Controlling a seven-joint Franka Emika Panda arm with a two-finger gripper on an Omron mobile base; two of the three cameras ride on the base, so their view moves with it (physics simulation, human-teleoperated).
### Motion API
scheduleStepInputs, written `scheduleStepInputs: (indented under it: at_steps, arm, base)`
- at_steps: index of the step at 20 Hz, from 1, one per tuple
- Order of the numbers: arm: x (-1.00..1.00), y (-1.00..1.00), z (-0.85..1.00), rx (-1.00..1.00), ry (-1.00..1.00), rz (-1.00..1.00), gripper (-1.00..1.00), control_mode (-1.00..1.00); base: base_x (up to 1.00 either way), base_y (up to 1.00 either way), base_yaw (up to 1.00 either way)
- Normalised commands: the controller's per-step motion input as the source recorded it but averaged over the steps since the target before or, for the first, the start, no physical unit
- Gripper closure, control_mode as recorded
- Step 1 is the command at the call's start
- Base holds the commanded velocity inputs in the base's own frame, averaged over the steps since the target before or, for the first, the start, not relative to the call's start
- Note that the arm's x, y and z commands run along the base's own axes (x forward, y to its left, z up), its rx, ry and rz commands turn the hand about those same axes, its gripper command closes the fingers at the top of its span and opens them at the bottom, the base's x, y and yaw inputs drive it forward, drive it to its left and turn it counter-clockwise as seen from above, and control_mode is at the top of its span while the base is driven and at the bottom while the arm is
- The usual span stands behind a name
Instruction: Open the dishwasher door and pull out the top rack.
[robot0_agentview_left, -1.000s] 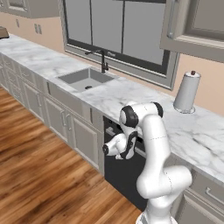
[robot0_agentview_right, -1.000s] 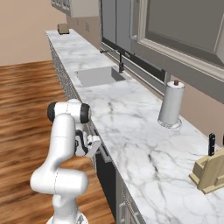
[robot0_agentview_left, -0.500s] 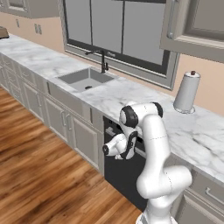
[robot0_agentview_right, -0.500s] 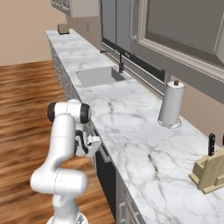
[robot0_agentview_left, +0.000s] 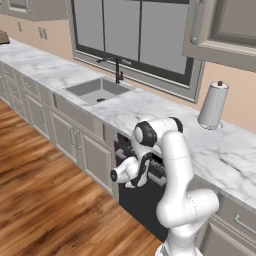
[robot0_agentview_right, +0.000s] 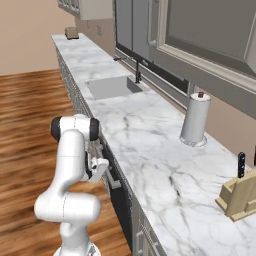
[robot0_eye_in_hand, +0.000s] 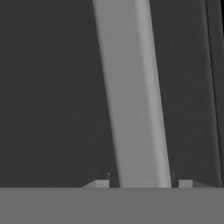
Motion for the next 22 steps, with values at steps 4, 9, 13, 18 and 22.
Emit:
scheduleStepInputs:
  at_steps: [4, 9, 13, 18, 22]
  arm:
    - [-0.44, 0.82, -0.41, 0.00, 0.06, 0.00, 1.00, -1.00]
    - [-0.43, 0.79, -0.45, 0.00, 0.04, 0.00, 1.00, -1.00]
    - [-0.45, 0.80, -0.51, 0.00, 0.02, 0.00, 1.00, -1.00]
    - [-0.43, 0.77, -0.50, 0.00, 0.01, 0.00, 1.00, -1.00]
    - [-0.36, 0.65, -0.54, 0.00, 0.00, 0.00, 1.00, -1.00]
  base:
    - [0.00, 0.00, 0.00]
    - [0.00, 0.00, 0.00]
    - [0.00, 0.00, 0.00]
    - [0.00, 0.00, 0.00]
    - [0.00, 0.00, 0.00]
